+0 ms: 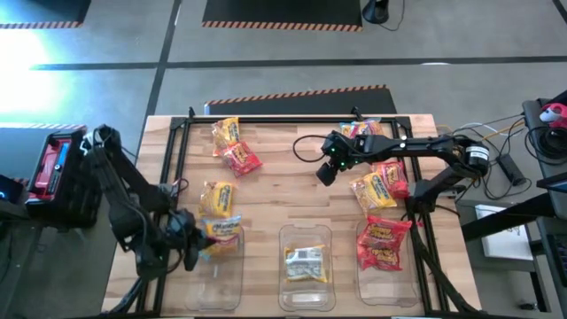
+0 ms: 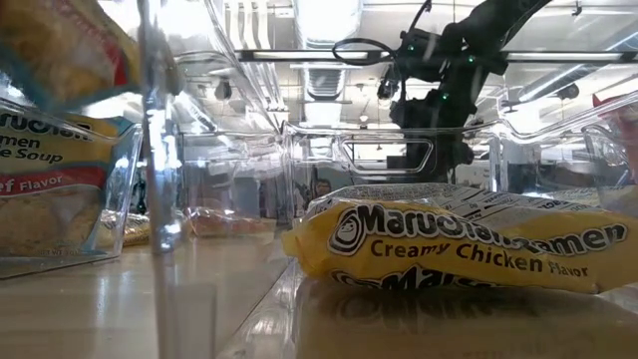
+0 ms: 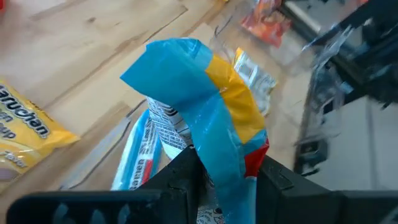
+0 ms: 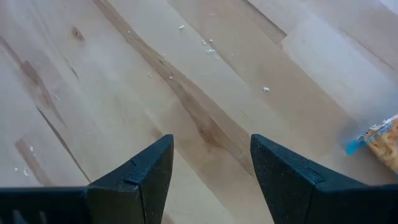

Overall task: Sort Maruchan noodles
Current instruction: Put the blue noodle pack into the left transparent bin, then put the yellow noodle pack into the middle transparent bin

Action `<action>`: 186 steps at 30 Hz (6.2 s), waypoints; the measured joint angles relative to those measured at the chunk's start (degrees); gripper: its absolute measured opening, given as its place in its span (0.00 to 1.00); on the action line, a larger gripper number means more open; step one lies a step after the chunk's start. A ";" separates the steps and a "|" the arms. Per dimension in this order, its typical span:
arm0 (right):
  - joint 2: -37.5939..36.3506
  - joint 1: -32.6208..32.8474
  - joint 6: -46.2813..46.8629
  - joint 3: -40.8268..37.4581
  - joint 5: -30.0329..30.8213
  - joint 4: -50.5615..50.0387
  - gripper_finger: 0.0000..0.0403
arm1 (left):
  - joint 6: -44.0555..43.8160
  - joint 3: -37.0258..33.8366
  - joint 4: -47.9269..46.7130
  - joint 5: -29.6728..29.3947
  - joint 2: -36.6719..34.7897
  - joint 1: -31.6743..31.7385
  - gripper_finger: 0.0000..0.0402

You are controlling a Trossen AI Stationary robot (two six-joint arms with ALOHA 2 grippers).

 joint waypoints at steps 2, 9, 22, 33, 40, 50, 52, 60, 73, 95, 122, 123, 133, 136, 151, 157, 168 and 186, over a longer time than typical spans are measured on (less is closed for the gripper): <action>0.00 0.00 0.04 0.00 0.00 0.01 0.50 | 1.01 -0.21 -0.07 0.00 1.03 -0.41 0.19; 0.00 0.00 0.04 0.00 0.02 0.01 0.50 | 7.71 -0.59 0.03 -0.38 2.91 -3.48 0.19; 0.00 0.00 0.04 0.00 0.15 0.03 0.50 | 13.40 -5.78 2.75 -12.63 3.30 -12.75 0.19; 0.00 0.00 0.04 0.02 0.15 0.03 0.50 | 21.90 -13.16 16.09 -17.15 3.30 -13.69 0.19; 0.00 0.00 0.04 0.02 0.13 0.03 0.50 | 19.80 -15.18 18.49 -17.17 3.41 -13.69 0.21; 0.00 0.00 0.02 0.02 0.11 0.05 0.50 | 19.38 -16.78 19.70 -20.13 4.46 -13.16 0.28; 0.00 0.00 0.02 0.02 0.11 0.05 0.50 | 19.17 -17.10 20.68 -20.19 4.97 -12.93 0.30; 0.00 0.00 0.02 0.02 0.11 0.03 0.50 | 16.97 -18.15 21.91 -20.23 5.50 -12.77 0.41; 0.00 0.00 0.02 0.02 0.11 0.05 0.50 | 16.31 -13.75 10.65 -19.96 4.60 -12.05 0.44; 0.00 0.00 0.02 0.02 0.11 0.05 0.50 | 39.25 -11.37 24.82 5.09 -1.15 23.44 0.44; 0.00 -0.01 0.02 0.02 0.11 0.07 0.50 | 8.99 -6.79 -1.71 28.60 0.61 45.71 0.44; 0.00 0.00 0.02 0.02 0.11 0.07 0.50 | 9.00 -6.20 -4.02 29.72 0.61 45.95 0.44; 0.00 -0.01 0.02 0.02 0.11 0.05 0.50 | 13.66 -12.09 -8.19 40.62 -0.13 47.50 0.44; 0.00 0.00 0.02 0.02 0.11 0.05 0.50 | 14.02 -15.24 -5.27 40.69 -0.89 48.90 0.44; -0.01 -0.02 0.02 0.02 0.12 0.05 0.50 | 30.26 -21.93 18.60 46.66 1.07 61.83 0.44; 0.00 0.00 0.02 0.03 0.13 0.07 0.50 | 36.08 -22.08 31.76 52.97 7.05 67.03 0.44; -0.02 -0.01 0.02 0.02 0.13 0.06 0.50 | 47.96 -11.74 32.71 54.42 19.96 69.43 0.45; -0.02 -0.01 0.02 0.04 0.13 0.08 0.50 | 43.12 -16.94 28.01 49.51 8.09 72.76 0.48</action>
